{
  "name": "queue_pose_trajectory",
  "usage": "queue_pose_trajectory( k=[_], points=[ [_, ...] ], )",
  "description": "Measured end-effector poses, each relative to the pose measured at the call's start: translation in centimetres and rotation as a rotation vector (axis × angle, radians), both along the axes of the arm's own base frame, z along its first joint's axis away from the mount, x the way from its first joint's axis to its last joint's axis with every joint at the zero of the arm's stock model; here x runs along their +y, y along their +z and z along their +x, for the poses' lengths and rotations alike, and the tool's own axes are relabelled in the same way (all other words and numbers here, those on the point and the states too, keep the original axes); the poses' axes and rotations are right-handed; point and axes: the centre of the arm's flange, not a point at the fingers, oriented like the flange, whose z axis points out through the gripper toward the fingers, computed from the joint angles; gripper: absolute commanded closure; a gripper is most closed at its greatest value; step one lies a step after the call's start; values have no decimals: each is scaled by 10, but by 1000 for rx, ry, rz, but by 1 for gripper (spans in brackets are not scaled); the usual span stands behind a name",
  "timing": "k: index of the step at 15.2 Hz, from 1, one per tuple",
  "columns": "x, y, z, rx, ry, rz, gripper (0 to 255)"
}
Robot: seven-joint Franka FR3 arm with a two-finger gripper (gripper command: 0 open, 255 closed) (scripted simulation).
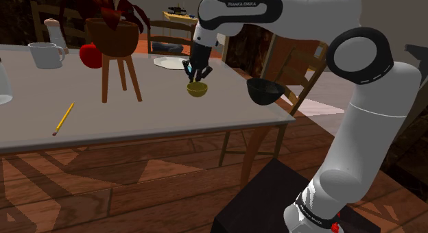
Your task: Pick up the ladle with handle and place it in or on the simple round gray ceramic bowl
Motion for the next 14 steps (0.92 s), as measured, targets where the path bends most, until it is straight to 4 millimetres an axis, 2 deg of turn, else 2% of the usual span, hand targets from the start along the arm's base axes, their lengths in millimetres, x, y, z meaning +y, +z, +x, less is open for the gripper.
queue_pose_trajectory(
  k=[14],
  points=[
    [1, 74, 0, 0, 0, 0, 255]
  ],
)
